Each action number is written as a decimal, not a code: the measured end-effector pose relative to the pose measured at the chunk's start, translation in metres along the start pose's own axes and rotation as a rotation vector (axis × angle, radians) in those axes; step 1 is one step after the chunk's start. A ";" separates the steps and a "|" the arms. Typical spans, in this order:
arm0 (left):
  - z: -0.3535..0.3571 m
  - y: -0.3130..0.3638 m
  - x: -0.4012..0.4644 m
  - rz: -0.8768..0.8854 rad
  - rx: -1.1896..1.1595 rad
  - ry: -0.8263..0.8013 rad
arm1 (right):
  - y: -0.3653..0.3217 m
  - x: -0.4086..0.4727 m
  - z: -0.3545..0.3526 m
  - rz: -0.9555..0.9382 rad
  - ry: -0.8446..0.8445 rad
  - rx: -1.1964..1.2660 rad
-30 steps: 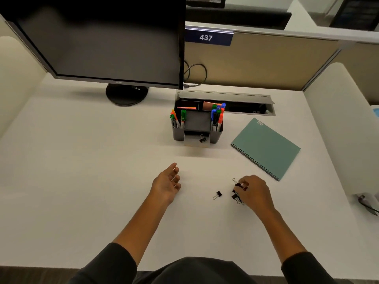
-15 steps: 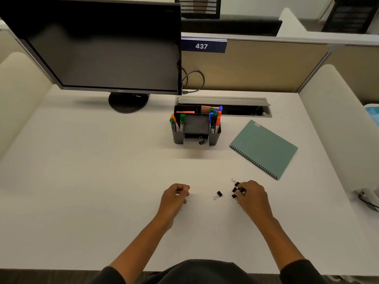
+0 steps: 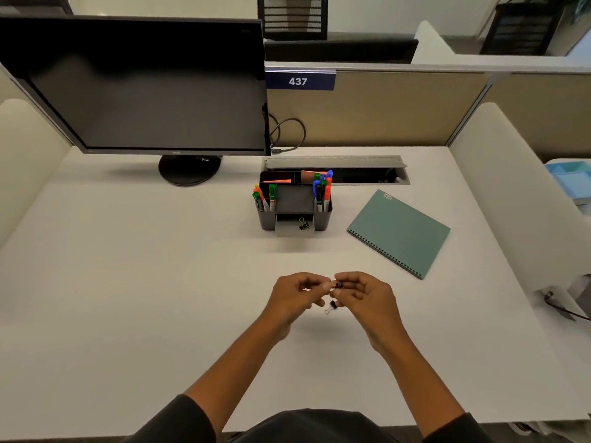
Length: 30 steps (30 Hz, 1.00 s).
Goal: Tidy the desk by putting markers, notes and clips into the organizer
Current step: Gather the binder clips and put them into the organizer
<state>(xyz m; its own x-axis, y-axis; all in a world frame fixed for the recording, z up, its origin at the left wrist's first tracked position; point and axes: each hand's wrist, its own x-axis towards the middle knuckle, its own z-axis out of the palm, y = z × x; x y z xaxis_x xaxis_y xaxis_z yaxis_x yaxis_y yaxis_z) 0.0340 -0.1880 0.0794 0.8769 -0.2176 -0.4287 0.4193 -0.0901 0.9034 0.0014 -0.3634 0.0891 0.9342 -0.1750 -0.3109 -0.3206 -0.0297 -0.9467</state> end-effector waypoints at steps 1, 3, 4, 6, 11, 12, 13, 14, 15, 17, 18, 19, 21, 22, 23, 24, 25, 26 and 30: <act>-0.002 0.000 0.001 0.012 0.016 0.006 | 0.001 0.000 0.001 -0.006 0.001 -0.004; -0.007 0.002 0.004 0.032 0.047 0.022 | 0.002 0.001 0.004 -0.006 0.000 0.012; -0.009 0.004 0.007 0.044 0.069 0.041 | 0.004 0.002 0.006 -0.002 0.003 0.022; -0.016 0.008 0.016 0.091 0.122 0.139 | 0.013 0.006 0.007 -0.005 0.027 -0.052; -0.048 0.032 0.066 0.312 0.409 0.511 | 0.068 0.016 0.002 -0.149 -0.039 -0.595; -0.054 0.038 0.076 0.350 0.488 0.545 | 0.077 0.016 0.002 -0.178 -0.092 -0.674; -0.059 0.042 0.086 0.373 0.563 0.564 | 0.085 0.017 0.002 -0.212 -0.150 -0.760; -0.063 0.045 0.096 0.383 0.629 0.576 | 0.091 0.017 0.003 -0.253 -0.206 -0.853; -0.066 0.044 0.106 0.371 0.684 0.586 | 0.097 0.018 0.004 -0.302 -0.248 -0.941; -0.068 0.040 0.122 0.301 0.752 0.603 | 0.107 0.018 0.007 -0.377 -0.277 -1.045; -0.069 0.038 0.129 0.262 0.763 0.606 | 0.111 0.019 0.009 -0.394 -0.259 -1.061; -0.069 0.037 0.133 0.235 0.764 0.606 | 0.115 0.019 0.009 -0.401 -0.230 -1.070; -0.067 0.036 0.139 0.195 0.767 0.606 | 0.115 0.017 0.010 -0.413 -0.175 -1.094; -0.066 0.036 0.141 0.178 0.771 0.605 | 0.114 0.017 0.010 -0.424 -0.151 -1.103; -0.065 0.036 0.143 0.165 0.776 0.604 | 0.111 0.016 0.010 -0.432 -0.137 -1.104; -0.065 0.036 0.145 0.153 0.780 0.603 | 0.109 0.015 0.009 -0.434 -0.131 -1.100; -0.065 0.035 0.146 0.145 0.779 0.600 | 0.108 0.015 0.009 -0.427 -0.131 -1.095; -0.066 0.034 0.147 0.140 0.776 0.598 | 0.107 0.015 0.008 -0.416 -0.132 -1.087; -0.070 0.033 0.148 0.143 0.782 0.583 | 0.113 0.017 0.007 -0.408 -0.103 -1.074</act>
<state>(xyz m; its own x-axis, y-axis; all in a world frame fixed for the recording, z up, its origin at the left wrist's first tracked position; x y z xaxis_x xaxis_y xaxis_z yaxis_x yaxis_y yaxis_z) 0.1940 -0.1555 0.0444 0.9739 0.2179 -0.0633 0.2105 -0.7633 0.6108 -0.0177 -0.3632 -0.0241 0.9915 0.1201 -0.0501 0.0867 -0.8967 -0.4341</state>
